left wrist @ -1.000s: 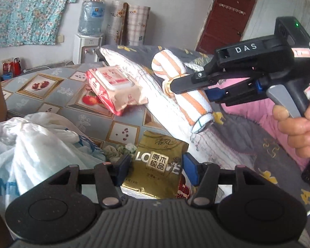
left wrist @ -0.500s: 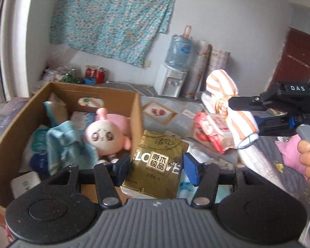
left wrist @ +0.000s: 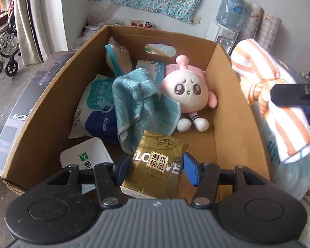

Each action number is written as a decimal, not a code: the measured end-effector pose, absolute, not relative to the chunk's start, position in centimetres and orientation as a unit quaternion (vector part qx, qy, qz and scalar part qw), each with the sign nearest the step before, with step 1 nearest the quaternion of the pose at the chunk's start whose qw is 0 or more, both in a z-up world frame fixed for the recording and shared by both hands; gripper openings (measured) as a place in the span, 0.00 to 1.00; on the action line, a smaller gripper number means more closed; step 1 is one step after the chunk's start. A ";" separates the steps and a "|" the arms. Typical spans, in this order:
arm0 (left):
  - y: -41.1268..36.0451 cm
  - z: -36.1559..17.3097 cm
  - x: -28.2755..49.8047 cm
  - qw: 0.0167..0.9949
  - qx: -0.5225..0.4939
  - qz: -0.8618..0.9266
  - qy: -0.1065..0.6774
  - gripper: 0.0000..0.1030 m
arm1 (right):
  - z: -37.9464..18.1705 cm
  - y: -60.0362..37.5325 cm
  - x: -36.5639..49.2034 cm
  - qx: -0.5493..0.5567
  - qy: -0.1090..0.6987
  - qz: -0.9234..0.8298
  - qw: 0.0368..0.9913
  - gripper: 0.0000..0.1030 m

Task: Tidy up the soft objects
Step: 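Lift the orange-striped sock and carry it over the cardboard box with the right gripper, then lower the sock into the box beside the bunny and open the right gripper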

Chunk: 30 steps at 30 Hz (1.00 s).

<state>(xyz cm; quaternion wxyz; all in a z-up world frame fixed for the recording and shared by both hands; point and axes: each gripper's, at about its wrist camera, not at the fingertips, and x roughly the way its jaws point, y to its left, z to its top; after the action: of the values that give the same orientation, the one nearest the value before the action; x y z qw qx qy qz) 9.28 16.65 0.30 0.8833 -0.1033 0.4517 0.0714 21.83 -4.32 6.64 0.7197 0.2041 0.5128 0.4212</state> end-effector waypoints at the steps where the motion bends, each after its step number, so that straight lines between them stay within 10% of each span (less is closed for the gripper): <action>1: 16.9 -0.1 9.5 0.882 -0.103 0.074 0.455 0.55 | 6.6 -4.3 21.8 0.203 0.514 0.420 0.720 0.38; 30: 16.5 4.3 5.9 0.906 -0.197 -0.100 0.362 0.66 | 2.5 -2.0 22.2 0.241 0.548 0.386 0.702 0.40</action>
<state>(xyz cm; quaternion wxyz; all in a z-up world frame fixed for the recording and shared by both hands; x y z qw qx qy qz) 5.86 16.52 4.32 0.9055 -0.1971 0.3621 -0.1002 22.17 -2.03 2.48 0.7017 0.2412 0.5483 0.3858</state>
